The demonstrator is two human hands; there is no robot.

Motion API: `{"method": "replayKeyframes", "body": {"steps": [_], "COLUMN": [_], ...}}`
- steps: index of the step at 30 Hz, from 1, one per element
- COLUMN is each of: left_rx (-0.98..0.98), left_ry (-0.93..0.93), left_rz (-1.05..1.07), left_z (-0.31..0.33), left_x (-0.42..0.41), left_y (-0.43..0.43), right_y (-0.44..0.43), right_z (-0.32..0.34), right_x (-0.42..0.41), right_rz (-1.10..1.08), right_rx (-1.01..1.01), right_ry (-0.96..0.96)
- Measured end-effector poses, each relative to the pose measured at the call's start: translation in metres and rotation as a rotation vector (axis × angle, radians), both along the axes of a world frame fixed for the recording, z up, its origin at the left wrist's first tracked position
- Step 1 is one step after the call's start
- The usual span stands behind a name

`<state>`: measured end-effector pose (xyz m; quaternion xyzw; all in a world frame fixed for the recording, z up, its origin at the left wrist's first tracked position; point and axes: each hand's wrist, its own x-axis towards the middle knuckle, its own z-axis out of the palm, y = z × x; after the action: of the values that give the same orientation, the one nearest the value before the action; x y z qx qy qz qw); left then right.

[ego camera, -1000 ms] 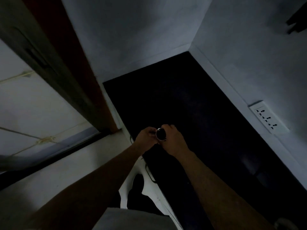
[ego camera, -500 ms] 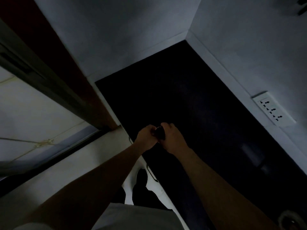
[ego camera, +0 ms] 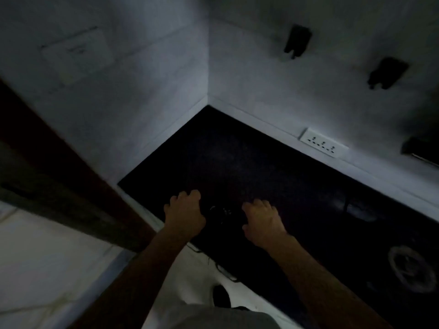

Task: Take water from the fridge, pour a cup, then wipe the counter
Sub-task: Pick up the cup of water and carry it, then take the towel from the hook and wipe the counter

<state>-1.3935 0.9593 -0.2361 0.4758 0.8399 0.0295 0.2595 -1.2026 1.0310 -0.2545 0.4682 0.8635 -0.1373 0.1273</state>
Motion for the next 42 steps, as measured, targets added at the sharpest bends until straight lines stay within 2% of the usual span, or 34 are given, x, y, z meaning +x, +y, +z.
{"method": "replayKeyframes", "body": {"steps": [6, 15, 23, 34, 42], "left_rx": [0.004, 0.010, 0.010, -0.014, 0.013], "left_ry": [0.100, 0.153, 0.214, 0.273, 0.274], "left_rz": [-0.329, -0.776, -1.114, -1.374, -1.480], "left_z": [0.029, 0.030, 0.030, 0.031, 0.034], "left_x": [0.035, 0.138, 0.263, 0.519, 0.653], "left_y": [-0.013, -0.049, -0.112, -0.236, -0.293], "right_y": [-0.057, -0.169, -0.289, -0.475, -0.543], "right_z": [0.049, 0.065, 0.058, 0.059, 0.066], "right_x": [0.039, 0.133, 0.252, 0.480, 0.606], "right_rz": [-0.287, -0.703, -1.054, -1.332, -1.410], "right_rx": [-0.006, -0.038, -0.051, -0.013, -0.004], "right_ry": [-0.125, -0.102, -0.053, -0.042, -0.056]}}
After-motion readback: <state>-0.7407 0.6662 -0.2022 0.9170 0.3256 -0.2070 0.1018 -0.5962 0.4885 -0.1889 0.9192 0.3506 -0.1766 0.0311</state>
